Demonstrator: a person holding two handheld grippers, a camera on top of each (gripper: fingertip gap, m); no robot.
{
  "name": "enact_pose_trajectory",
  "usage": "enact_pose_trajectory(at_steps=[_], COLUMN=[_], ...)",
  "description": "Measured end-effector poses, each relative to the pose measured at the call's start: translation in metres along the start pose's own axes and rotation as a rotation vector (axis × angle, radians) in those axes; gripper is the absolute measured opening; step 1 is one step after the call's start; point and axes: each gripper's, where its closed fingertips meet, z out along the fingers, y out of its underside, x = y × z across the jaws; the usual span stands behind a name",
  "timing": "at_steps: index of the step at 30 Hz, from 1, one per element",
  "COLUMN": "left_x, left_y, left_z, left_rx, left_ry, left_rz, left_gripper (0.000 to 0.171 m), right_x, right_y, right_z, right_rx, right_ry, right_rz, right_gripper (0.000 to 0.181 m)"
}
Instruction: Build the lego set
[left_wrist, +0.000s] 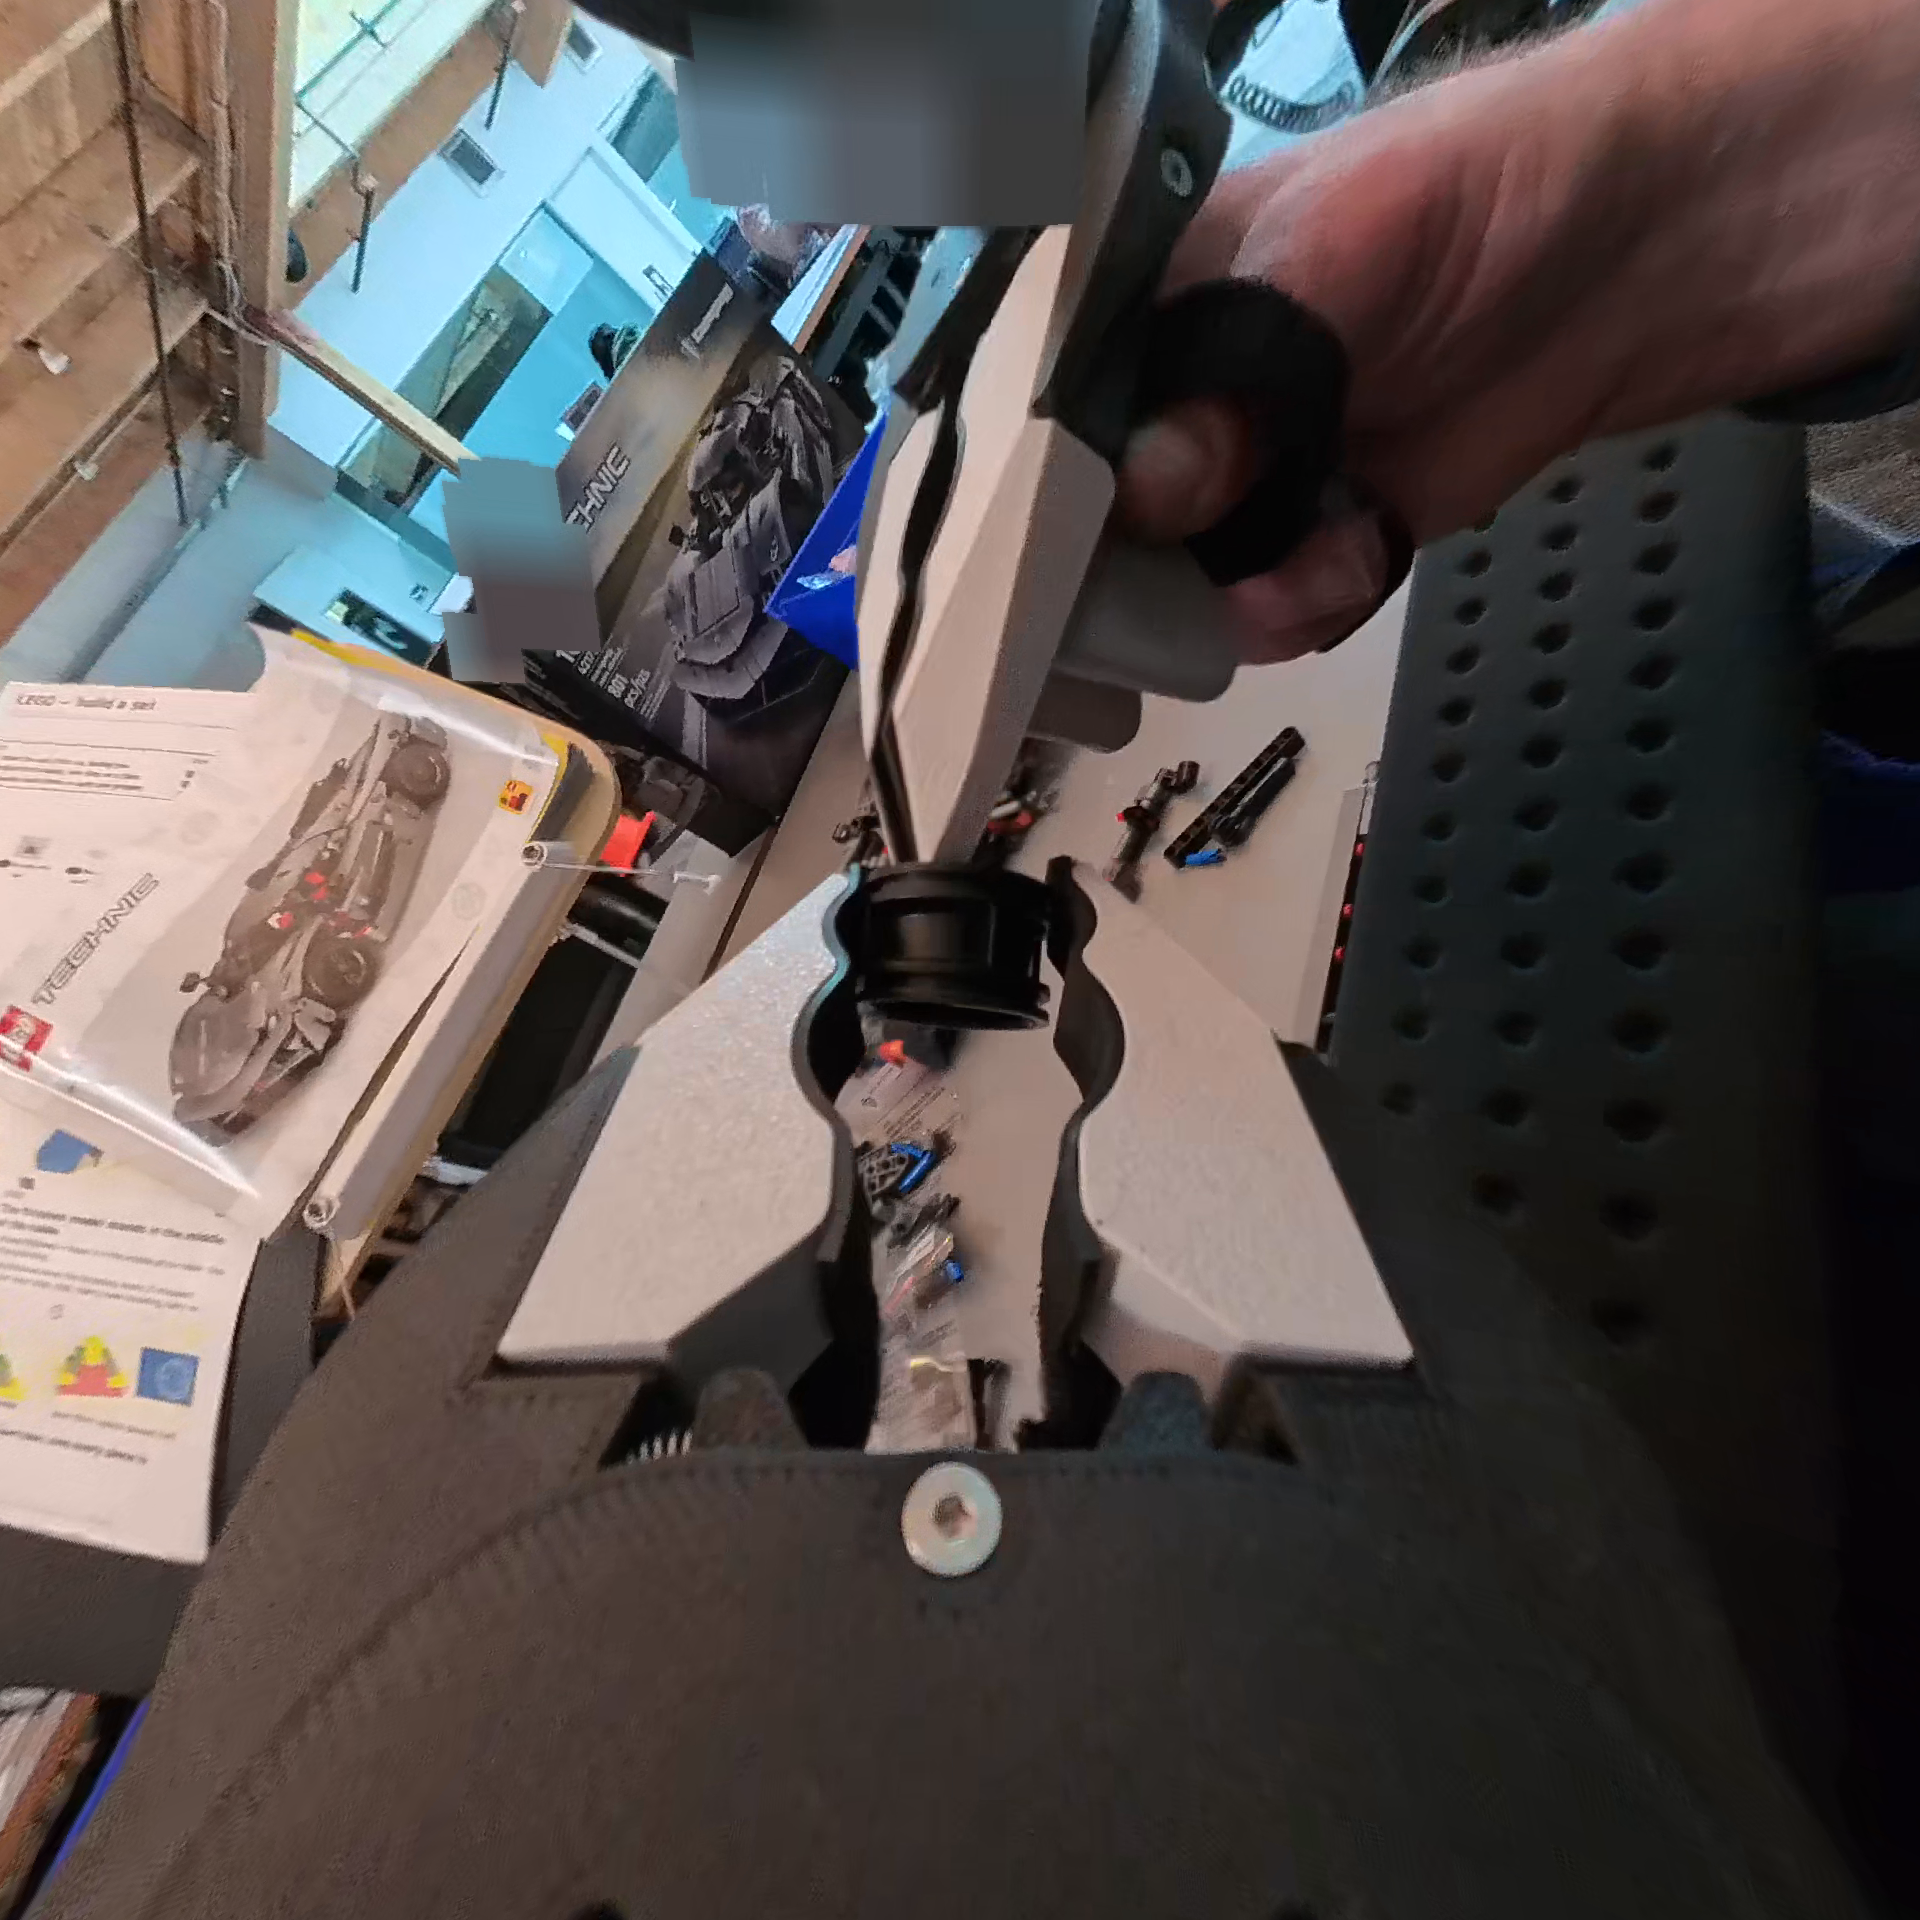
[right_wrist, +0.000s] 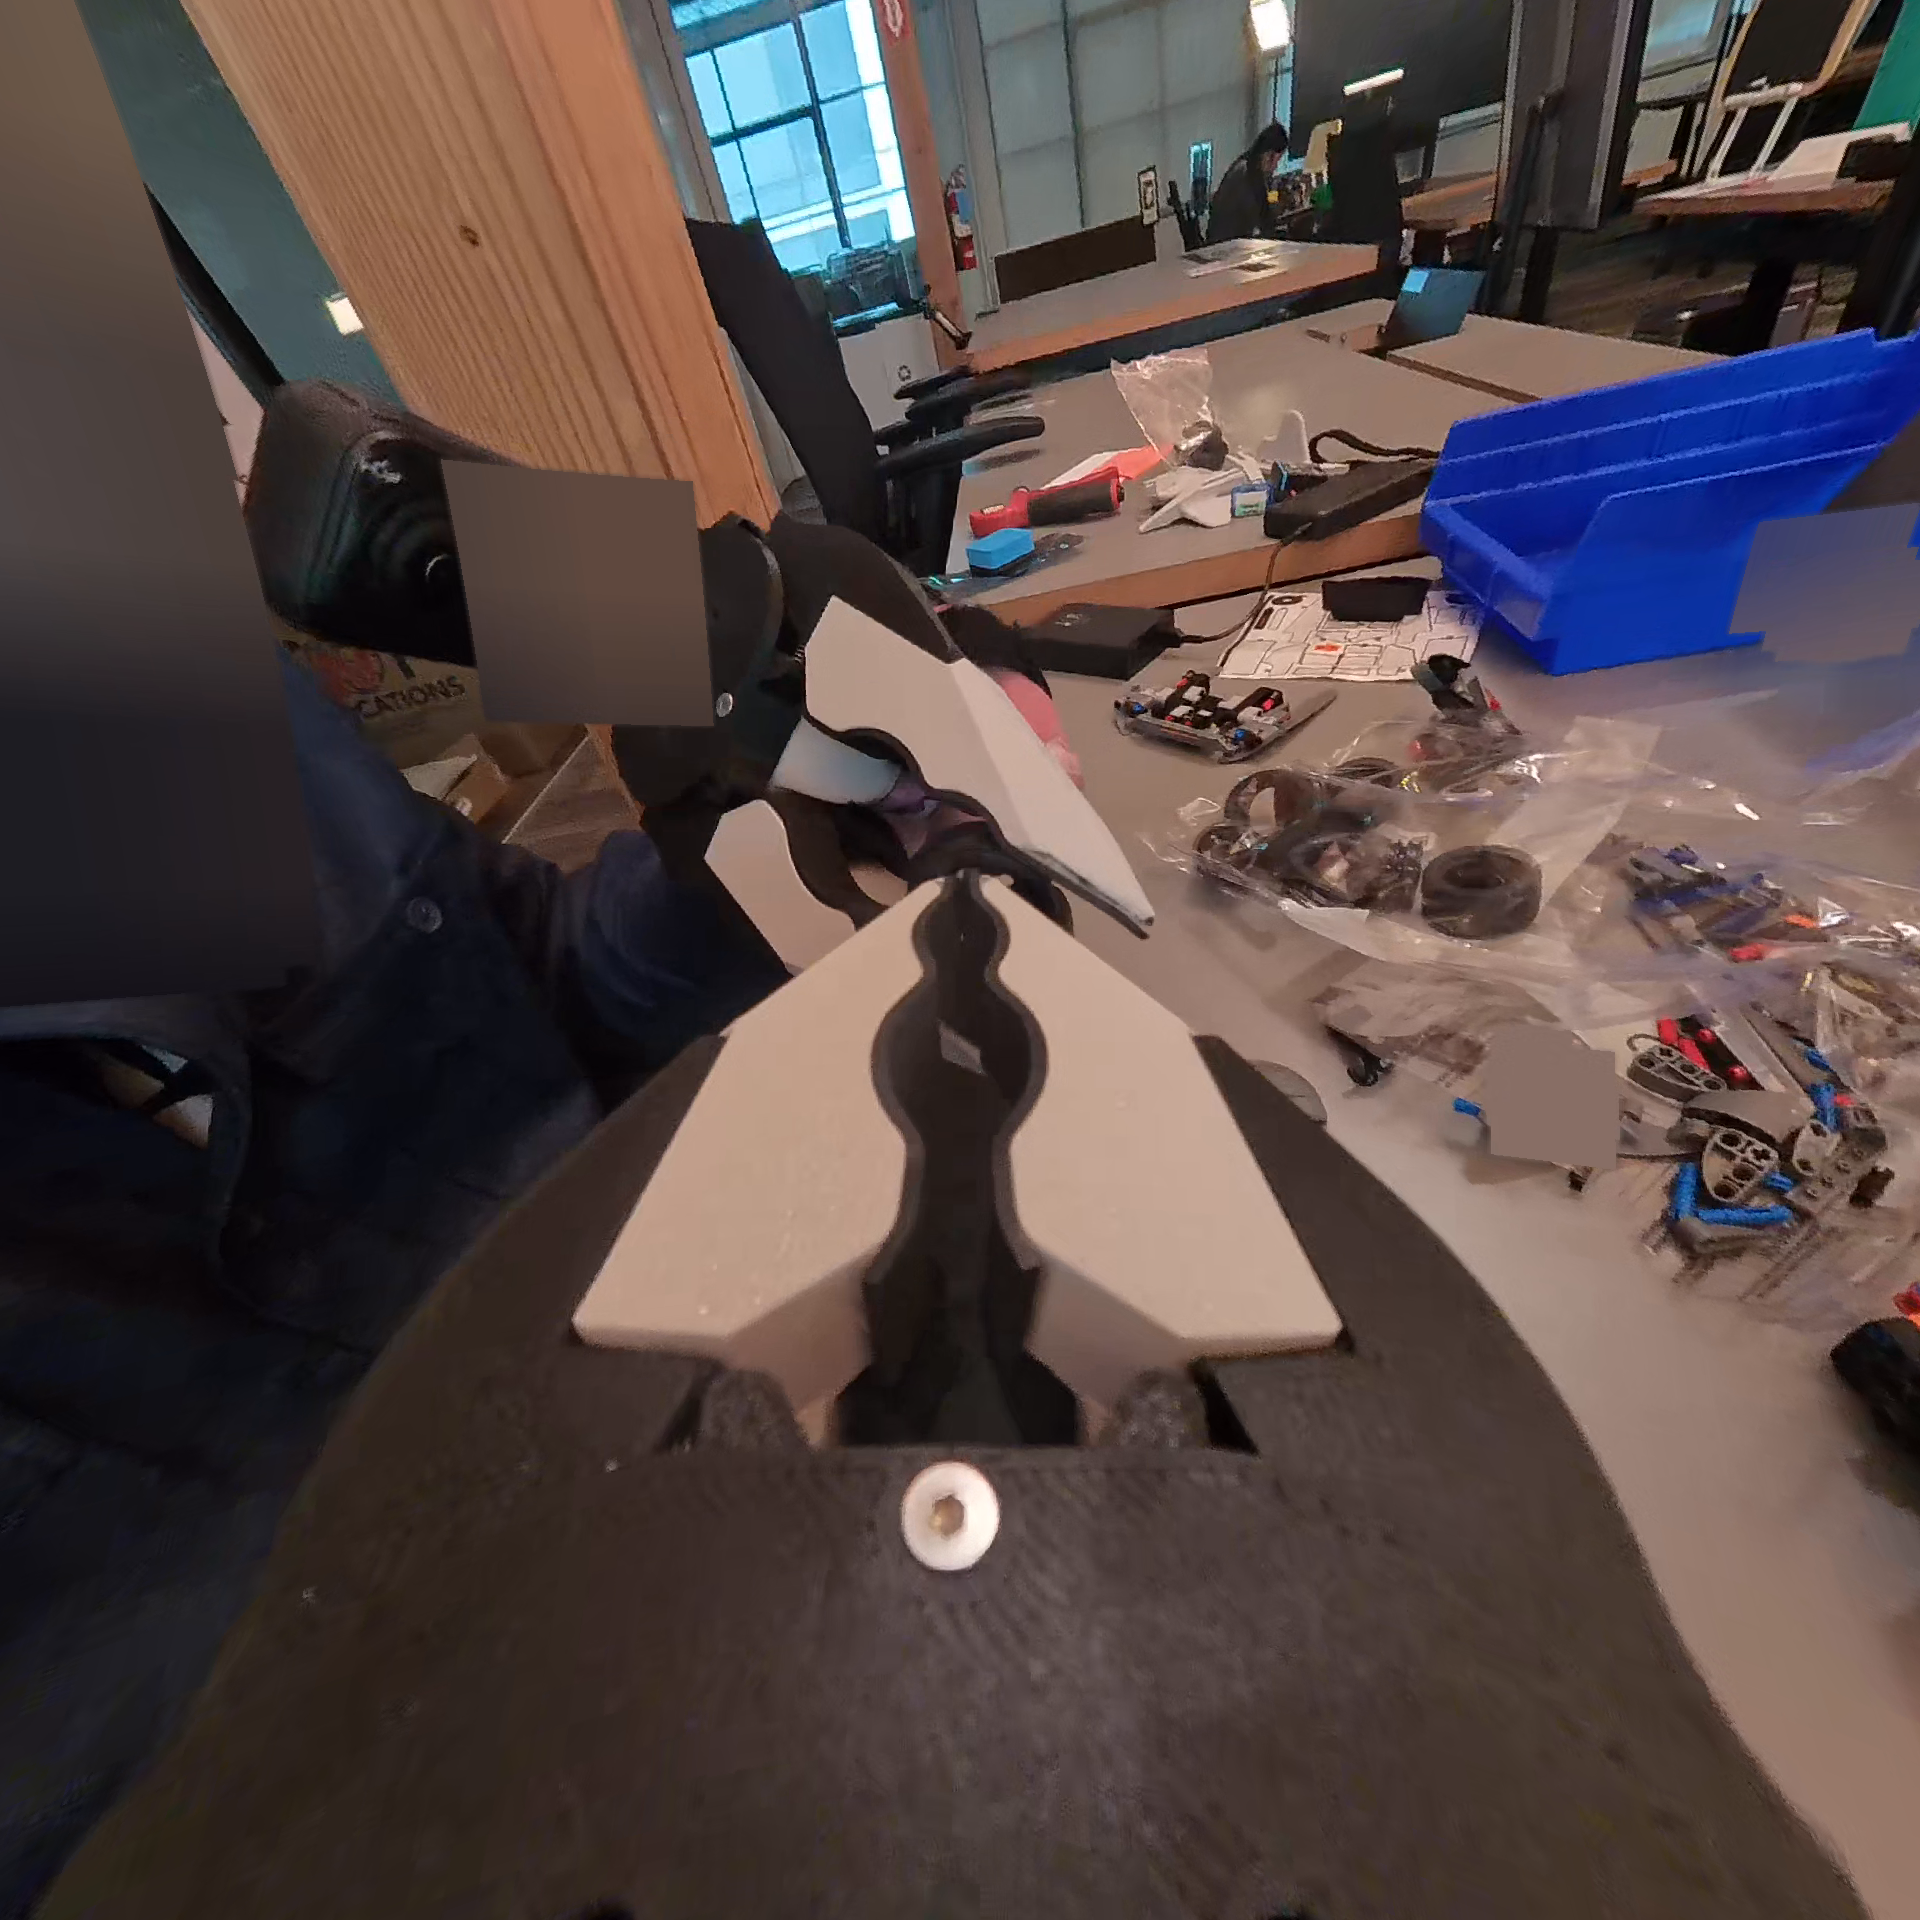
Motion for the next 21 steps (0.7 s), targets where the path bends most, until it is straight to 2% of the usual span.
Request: enact_pose_trajectory(at_steps=[4, 8, 11, 16, 21], left_x=[0.0016, -0.002, -0.0037, 0.0003, 0.0019], left_y=[0.0029, -0.0034, -0.0021, -0.0034, -0.0027], left_z=[0.0017, -0.0018, -0.0008, 0.0005, 0.0022], left_rx=[-0.002, 0.026, 0.017, 0.017, 0.027], left_ry=[-0.008, -0.021, -0.025, -0.015, -0.019], left_rz=[-0.014, -0.018, -0.012, 0.011, 0.002], left_gripper=[0.032, 0.032, 0.032, 0.032, 0.032], right_x=[0.0037, 0.0043, 0.0034, 0.0, -0.0009], right_y=[0.0042, 0.0079, 0.0065, 0.0008, 0.0032], right_z=[-0.0036, -0.0039, -0.0032, -0.005, -0.0055], right_rx=[-0.004, -0.011, 0.001, 0.065, 0.051], right_ry=[0.015, 0.026, 0.032, -0.025, -0.022], right_rz=[0.009, -0.01, -0.031, 0.029, 0.028], right_gripper=[0.0, 0.017, 0.002, 0.001, 0.002])
